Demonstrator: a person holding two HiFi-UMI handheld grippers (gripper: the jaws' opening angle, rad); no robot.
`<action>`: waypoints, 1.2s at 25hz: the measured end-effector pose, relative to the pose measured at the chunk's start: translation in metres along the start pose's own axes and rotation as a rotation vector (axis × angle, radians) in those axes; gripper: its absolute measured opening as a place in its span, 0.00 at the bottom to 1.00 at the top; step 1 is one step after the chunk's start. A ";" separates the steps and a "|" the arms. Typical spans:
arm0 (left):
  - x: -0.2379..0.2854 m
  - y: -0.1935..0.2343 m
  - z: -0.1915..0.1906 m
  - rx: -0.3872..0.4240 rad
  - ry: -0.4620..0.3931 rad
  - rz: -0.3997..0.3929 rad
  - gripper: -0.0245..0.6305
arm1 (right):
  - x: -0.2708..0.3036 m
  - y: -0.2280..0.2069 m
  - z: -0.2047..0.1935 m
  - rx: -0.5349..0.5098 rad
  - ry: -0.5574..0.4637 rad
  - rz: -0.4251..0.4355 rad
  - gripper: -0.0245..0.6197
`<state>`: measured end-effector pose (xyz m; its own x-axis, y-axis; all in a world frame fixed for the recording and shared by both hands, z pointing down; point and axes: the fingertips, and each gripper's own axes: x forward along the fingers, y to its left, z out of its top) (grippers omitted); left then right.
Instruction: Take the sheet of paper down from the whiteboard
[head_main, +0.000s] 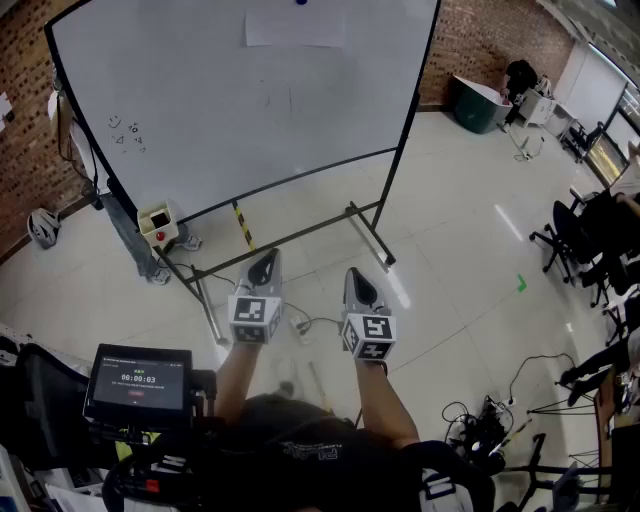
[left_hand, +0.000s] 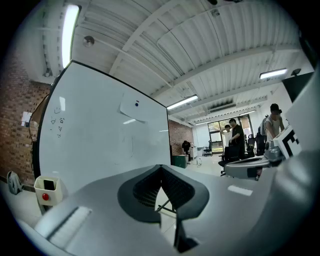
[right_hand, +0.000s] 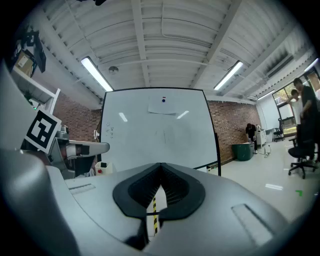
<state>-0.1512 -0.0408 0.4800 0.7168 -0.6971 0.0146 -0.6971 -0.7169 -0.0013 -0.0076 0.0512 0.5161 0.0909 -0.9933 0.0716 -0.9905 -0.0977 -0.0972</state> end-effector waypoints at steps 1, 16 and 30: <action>0.001 0.000 0.003 -0.003 -0.007 -0.003 0.04 | 0.000 0.001 0.003 0.001 0.000 0.004 0.06; 0.127 0.062 -0.009 -0.025 0.025 -0.050 0.04 | 0.133 -0.015 0.009 -0.032 0.063 0.006 0.06; 0.212 0.096 -0.001 -0.060 -0.017 -0.146 0.04 | 0.228 -0.029 0.016 -0.096 0.081 -0.057 0.06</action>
<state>-0.0661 -0.2580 0.4840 0.8104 -0.5858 -0.0071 -0.5844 -0.8092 0.0597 0.0436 -0.1729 0.5189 0.1422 -0.9777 0.1547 -0.9897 -0.1433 0.0045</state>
